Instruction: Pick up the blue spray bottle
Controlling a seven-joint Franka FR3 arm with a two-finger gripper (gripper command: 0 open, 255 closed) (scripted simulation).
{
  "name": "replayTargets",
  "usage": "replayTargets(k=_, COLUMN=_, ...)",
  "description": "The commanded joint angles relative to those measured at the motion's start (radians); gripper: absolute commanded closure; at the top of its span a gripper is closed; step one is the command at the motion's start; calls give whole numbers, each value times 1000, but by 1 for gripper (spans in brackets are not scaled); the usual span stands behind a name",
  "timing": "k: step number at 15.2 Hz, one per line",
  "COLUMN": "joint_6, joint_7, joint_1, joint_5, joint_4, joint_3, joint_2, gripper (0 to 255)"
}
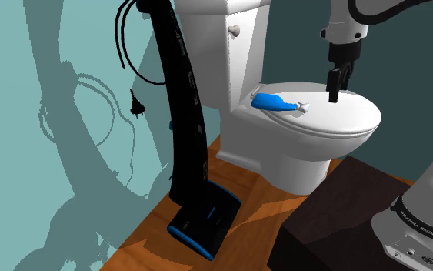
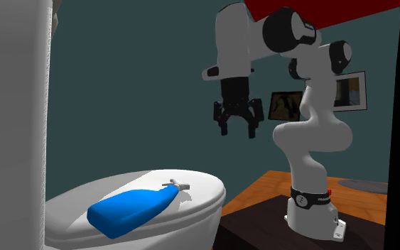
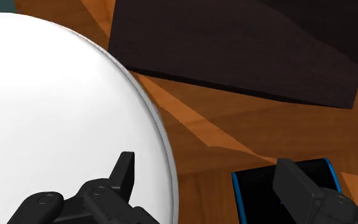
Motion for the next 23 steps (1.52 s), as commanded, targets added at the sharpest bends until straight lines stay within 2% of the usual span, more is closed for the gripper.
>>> replayTargets(k=1, joint_6=81, joint_7=-12, joint_1=-4, joint_5=-8, joint_4=0, joint_3=-15, joint_2=55, gripper=0)
replayTargets(k=9, joint_6=348, joint_7=-54, joint_1=-8, joint_5=-8, joint_4=87, joint_3=-57, joint_2=319, gripper=0)
replayTargets(k=16, joint_6=522, joint_7=-105, joint_1=-10, joint_5=26, joint_4=233, joint_3=-80, joint_2=562, gripper=0)
replayTargets(k=23, joint_6=615, joint_7=-107, joint_1=-13, joint_5=30, joint_4=215, joint_3=-82, joint_2=630, gripper=0)
